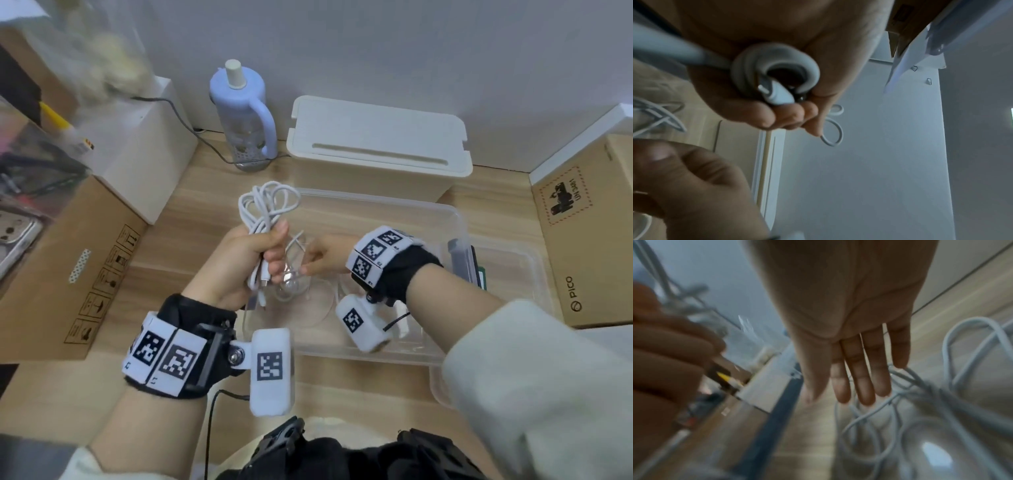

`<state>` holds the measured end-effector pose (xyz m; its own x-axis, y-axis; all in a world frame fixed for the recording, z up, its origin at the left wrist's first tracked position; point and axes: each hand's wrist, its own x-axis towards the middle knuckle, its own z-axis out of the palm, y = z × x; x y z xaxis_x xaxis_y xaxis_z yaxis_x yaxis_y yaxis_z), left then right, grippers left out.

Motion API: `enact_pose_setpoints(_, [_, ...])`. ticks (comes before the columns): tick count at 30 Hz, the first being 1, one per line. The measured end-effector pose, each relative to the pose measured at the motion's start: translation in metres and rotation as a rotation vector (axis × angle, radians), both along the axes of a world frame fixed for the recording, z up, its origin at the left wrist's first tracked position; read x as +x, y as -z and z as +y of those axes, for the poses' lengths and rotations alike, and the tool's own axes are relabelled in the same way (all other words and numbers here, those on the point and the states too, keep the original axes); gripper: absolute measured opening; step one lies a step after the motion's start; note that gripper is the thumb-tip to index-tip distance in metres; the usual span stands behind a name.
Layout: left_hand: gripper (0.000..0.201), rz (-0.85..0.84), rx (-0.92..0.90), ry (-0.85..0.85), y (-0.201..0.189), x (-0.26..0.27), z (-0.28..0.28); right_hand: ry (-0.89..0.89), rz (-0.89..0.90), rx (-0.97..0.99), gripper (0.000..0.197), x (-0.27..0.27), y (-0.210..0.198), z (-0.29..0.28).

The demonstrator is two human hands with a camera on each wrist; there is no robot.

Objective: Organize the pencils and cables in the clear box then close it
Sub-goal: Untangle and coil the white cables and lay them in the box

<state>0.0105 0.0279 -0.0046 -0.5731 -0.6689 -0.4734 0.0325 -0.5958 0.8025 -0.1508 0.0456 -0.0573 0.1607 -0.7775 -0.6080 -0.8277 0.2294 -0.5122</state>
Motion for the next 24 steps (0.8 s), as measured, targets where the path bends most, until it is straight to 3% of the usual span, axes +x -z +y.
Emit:
enact_pose_setpoints(5, [0.014,-0.024,0.077,-0.081,0.011,-0.001,-0.001,-0.175,0.404,0.017,0.028,0.009,0.01,-0.001])
enact_pose_setpoints(9, [0.014,-0.033,0.092,-0.098,0.015,0.0,-0.003,-0.489,0.653,0.134,0.02,0.021,0.026,0.0])
enact_pose_setpoints(11, [0.015,-0.04,0.087,-0.099,0.016,0.0,-0.003,-0.489,0.668,0.137,0.01,0.021,0.032,-0.001])
enact_pose_setpoints(15, [0.021,-0.08,0.061,-0.091,0.016,-0.003,-0.001,-0.42,0.601,0.044,0.01,0.012,0.029,0.002])
enact_pose_setpoints(18, [0.021,-0.077,0.05,-0.092,0.015,-0.002,-0.001,-0.074,0.271,-0.139,0.005,-0.001,0.014,0.001])
enact_pose_setpoints(21, [0.019,-0.028,0.047,-0.082,0.016,0.002,-0.001,0.461,-0.314,-0.221,0.018,-0.017,-0.027,0.008])
enact_pose_setpoints(24, [0.02,0.058,0.049,-0.04,0.012,0.004,0.002,0.761,-0.839,-0.312,0.018,-0.021,-0.075,0.027])
